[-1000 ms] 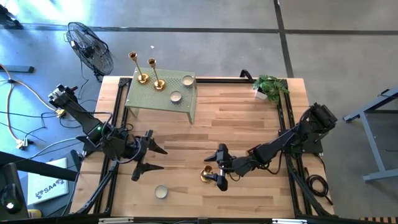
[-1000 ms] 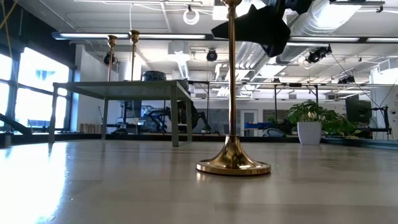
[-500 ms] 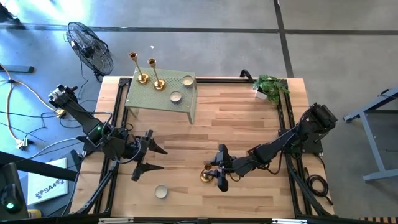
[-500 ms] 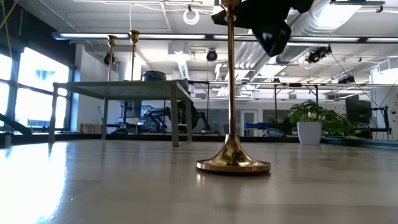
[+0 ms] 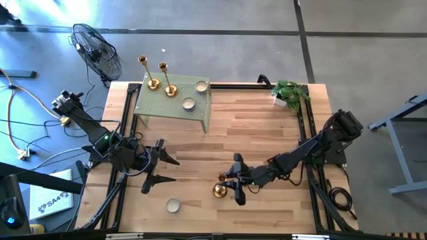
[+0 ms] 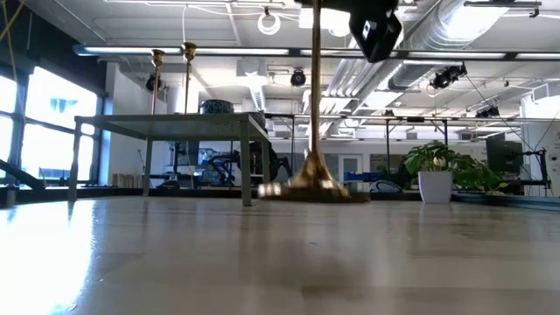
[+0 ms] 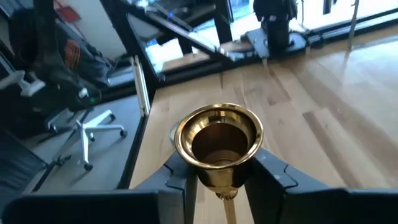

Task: Pick & Place candle stick holders
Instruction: Put the gold candle holder on the shelf

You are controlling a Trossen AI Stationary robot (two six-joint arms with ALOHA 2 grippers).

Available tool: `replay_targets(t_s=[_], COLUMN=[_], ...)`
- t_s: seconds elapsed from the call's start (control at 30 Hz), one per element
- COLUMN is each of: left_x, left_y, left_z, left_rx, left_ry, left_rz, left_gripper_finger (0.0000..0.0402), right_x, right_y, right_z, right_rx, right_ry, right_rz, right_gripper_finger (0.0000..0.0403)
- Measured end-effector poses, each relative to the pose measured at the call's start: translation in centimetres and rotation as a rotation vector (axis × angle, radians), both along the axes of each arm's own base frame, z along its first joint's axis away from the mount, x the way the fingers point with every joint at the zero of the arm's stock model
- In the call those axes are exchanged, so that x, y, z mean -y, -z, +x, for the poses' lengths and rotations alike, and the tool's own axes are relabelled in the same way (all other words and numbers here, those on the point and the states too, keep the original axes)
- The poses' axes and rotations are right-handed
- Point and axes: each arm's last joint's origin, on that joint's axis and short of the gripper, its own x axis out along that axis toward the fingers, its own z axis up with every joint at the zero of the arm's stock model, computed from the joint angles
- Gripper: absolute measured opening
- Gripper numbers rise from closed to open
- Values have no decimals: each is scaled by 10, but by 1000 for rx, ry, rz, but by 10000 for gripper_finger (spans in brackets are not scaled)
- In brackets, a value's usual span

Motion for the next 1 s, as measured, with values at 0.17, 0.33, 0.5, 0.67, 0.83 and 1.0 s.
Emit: replay_targets(t_s=[0.17, 0.33, 0.5, 0.67, 0.83, 1.0], left_x=[1, 2, 3, 1, -1, -14], left_y=[-3, -6, -9, -11, -17, -23], left_z=[1, 1, 2, 3, 5, 13], left_rx=[22, 45, 68, 100, 176, 229], left_ry=[-1, 22, 51, -30, -157, -271], left_rz=[-18, -46, -76, -69, -83, -58], left_gripper_finger=[266, 266, 266, 266, 266, 266], right_x=[12, 29, 47, 66, 81, 94], right_y=[-26, -54, -77, -91, -99, -102], right_z=[-7, -15, -25, -35, -41, -45], right_rx=[77, 163, 226, 228, 223, 205], right_ry=[21, 47, 56, 73, 50, 7], right_rz=[-20, -60, -107, -150, -171, -174], right_gripper_finger=[91, 94, 93, 95, 95, 95])
